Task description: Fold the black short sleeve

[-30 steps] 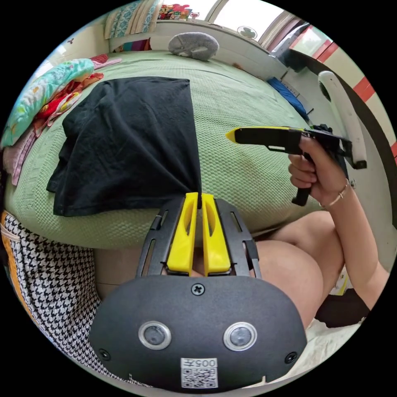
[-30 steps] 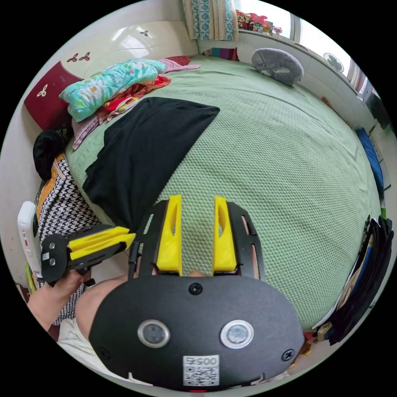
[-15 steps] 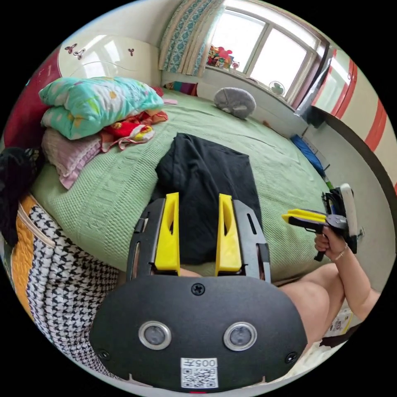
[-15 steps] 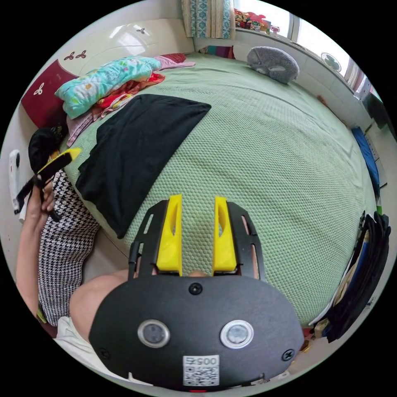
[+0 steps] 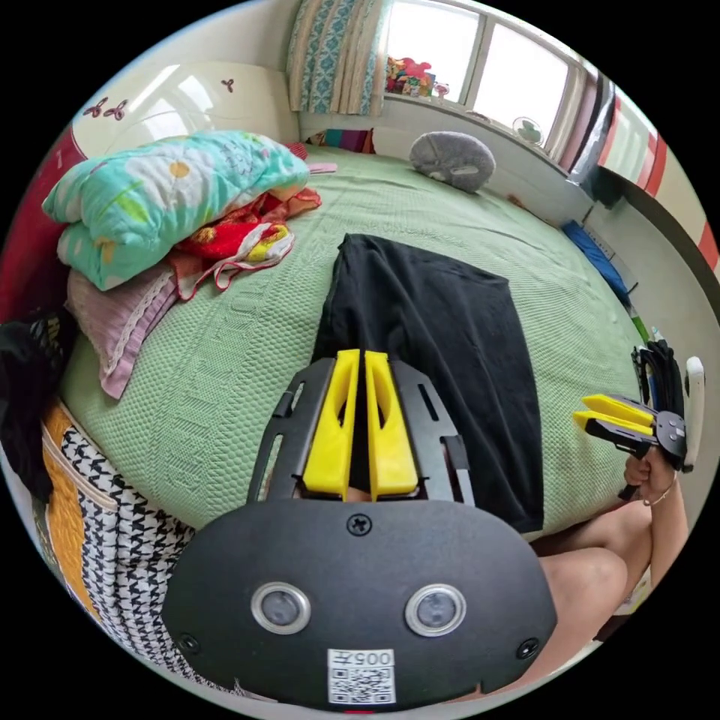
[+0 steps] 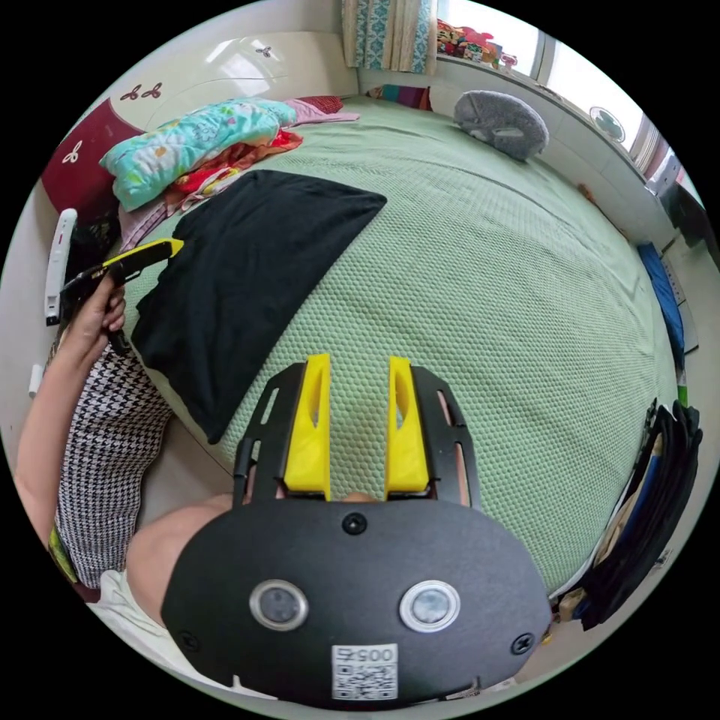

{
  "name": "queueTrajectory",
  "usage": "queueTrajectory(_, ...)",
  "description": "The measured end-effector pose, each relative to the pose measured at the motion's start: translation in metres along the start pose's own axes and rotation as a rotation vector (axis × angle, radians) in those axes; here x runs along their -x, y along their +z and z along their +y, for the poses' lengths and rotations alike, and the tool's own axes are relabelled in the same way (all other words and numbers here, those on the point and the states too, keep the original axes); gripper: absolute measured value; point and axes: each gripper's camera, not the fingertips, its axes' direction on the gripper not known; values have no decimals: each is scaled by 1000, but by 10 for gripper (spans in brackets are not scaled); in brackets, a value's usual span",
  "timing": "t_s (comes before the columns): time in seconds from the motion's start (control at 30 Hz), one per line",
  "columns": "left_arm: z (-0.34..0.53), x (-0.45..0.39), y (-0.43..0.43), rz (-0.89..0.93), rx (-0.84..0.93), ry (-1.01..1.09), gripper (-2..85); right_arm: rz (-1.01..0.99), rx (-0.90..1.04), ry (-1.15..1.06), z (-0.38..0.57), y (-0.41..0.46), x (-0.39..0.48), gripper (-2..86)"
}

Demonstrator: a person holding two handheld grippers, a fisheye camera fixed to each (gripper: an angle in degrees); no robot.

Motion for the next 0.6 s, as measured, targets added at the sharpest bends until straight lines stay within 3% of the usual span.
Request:
queueTrajectory(0.23, 15, -36, -20, 127, -53, 76, 9, -206, -101, 30, -6, -28, -15, 130)
queueTrajectory(0.43, 30, -59, -19, 215, -58, 69, 8, -439, -73, 26, -43, -39, -13, 160)
queueTrajectory(0.6, 44, -70, -22, 250, -66, 58, 7, -472, 6, 63, -81, -25, -6, 159)
